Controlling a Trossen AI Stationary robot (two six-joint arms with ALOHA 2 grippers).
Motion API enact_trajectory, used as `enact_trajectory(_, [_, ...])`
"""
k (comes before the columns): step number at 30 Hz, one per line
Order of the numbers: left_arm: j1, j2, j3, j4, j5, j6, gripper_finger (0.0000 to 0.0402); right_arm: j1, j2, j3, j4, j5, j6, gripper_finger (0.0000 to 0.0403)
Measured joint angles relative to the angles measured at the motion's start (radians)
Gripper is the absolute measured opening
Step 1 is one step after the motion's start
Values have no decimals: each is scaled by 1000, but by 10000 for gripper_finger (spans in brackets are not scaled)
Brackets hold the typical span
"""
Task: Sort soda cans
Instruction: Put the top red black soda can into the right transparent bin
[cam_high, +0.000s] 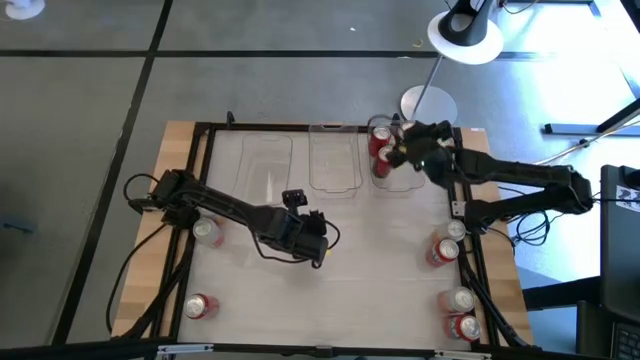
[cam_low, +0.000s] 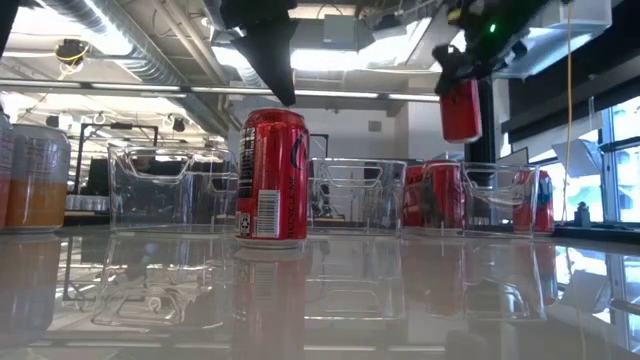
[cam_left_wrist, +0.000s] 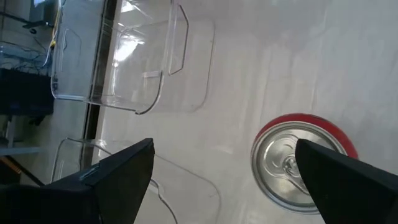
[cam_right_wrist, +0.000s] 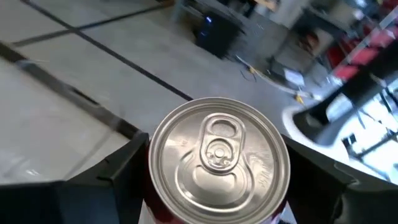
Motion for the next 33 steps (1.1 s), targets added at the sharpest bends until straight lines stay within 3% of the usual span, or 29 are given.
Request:
enact_trajectory(7, [0, 0, 0, 4, 0, 20, 372, -204, 3, -146, 253, -184, 8, 289])
enact_trajectory(12, [1, 0, 0, 4, 0, 26, 372, -276, 9, -196, 289, -196, 52, 288])
enact_trajectory(23, [2, 0, 0, 12, 0, 31, 372, -306, 18, -302, 399, -238, 88, 289])
enact_trajectory(33, [2, 0, 0, 12, 0, 21, 372, -374, 152, -332, 454, -315, 110, 290])
